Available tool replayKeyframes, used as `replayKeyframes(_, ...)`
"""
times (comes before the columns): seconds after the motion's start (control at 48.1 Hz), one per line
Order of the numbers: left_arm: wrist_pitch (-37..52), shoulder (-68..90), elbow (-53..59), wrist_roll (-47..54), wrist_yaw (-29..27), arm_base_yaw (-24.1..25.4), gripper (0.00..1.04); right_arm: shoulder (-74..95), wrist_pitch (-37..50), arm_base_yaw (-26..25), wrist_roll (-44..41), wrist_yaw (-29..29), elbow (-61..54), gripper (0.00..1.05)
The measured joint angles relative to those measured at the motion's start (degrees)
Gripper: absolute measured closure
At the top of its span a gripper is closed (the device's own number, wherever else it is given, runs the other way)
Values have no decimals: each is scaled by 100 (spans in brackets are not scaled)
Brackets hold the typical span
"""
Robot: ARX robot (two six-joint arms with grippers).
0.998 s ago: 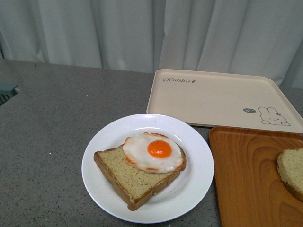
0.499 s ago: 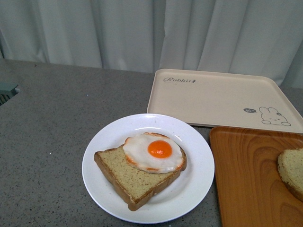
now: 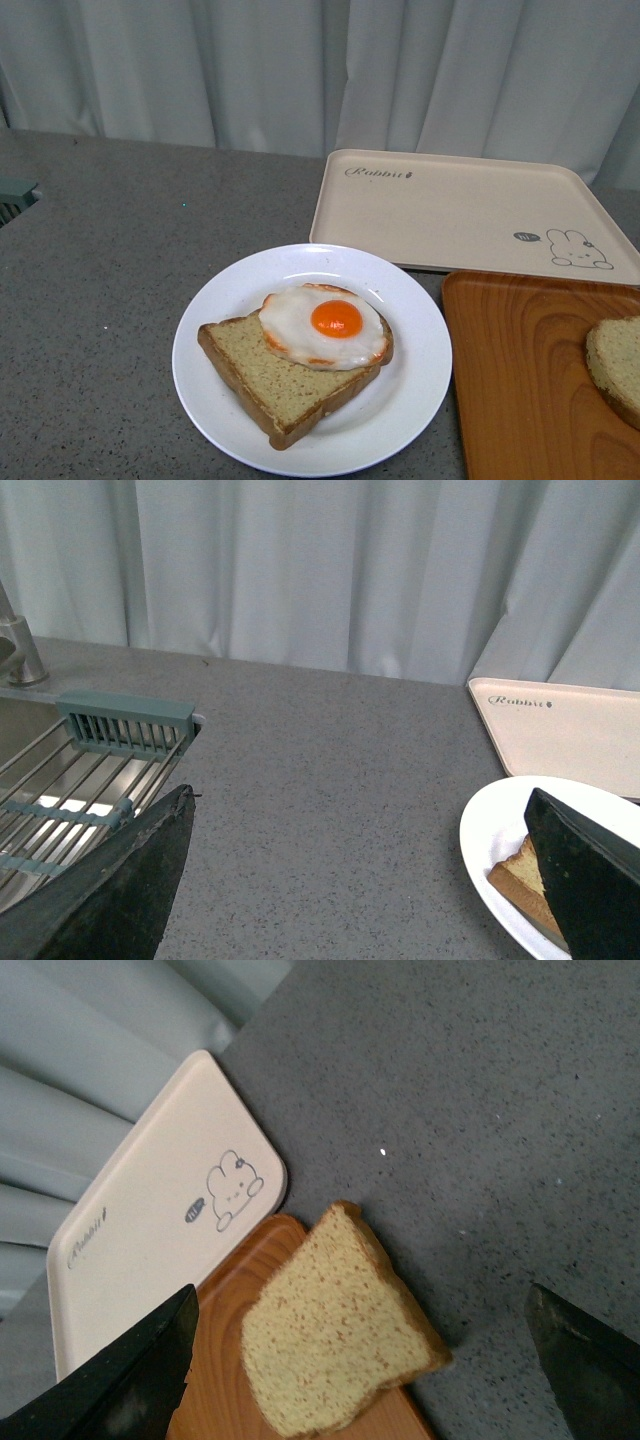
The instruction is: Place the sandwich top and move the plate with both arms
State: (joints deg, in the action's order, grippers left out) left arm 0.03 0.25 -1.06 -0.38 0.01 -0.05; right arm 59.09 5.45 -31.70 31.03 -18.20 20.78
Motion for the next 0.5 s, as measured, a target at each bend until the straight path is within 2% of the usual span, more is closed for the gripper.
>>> replayKeyframes(0.208,0,0,0,0,0,0,6,-326,-337,-22,-374,50,-190,9)
replayKeyframes(0.374,0,0,0,0,2,0,6,-422,-383,50,-426,396,-208,9)
replayKeyframes(0.499,0,0,0,0,0,0,6,-109,-354,-101,-422,442,-101,9)
